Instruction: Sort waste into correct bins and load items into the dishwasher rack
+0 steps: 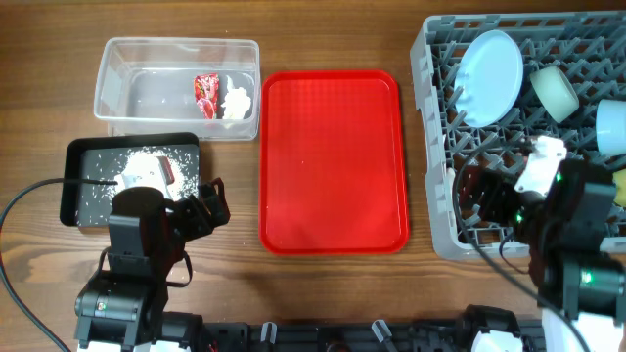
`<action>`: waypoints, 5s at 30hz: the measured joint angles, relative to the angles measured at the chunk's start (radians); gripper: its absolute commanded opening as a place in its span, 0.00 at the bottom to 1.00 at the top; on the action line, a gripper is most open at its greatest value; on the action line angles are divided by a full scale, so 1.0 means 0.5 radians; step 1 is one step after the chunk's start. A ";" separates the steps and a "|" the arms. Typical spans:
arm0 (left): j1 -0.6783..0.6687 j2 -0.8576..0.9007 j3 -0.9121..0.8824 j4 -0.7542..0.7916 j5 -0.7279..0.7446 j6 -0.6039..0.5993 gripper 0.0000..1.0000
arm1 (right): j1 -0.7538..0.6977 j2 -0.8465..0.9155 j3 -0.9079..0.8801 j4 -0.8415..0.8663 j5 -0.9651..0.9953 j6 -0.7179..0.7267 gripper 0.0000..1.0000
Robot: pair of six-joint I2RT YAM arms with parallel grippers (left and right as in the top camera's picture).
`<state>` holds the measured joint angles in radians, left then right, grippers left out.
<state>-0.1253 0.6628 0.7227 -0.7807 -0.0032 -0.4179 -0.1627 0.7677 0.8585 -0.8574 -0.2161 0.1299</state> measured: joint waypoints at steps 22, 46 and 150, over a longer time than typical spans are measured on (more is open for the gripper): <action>0.000 0.000 -0.004 0.001 0.000 -0.001 1.00 | 0.259 -1.505 -1.704 1.728 0.122 0.000 1.00; 0.000 0.000 -0.004 0.001 0.000 -0.001 1.00 | 0.259 -1.505 -1.704 1.728 0.127 0.000 1.00; 0.134 -1.300 -1.425 1.433 -0.146 0.031 1.00 | 0.259 -1.505 -1.704 1.728 0.128 0.000 1.00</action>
<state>-0.0586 0.0128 0.0101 -0.0643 -0.0765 -0.4023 -0.0334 0.0154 0.0063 0.0067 -0.1520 0.1299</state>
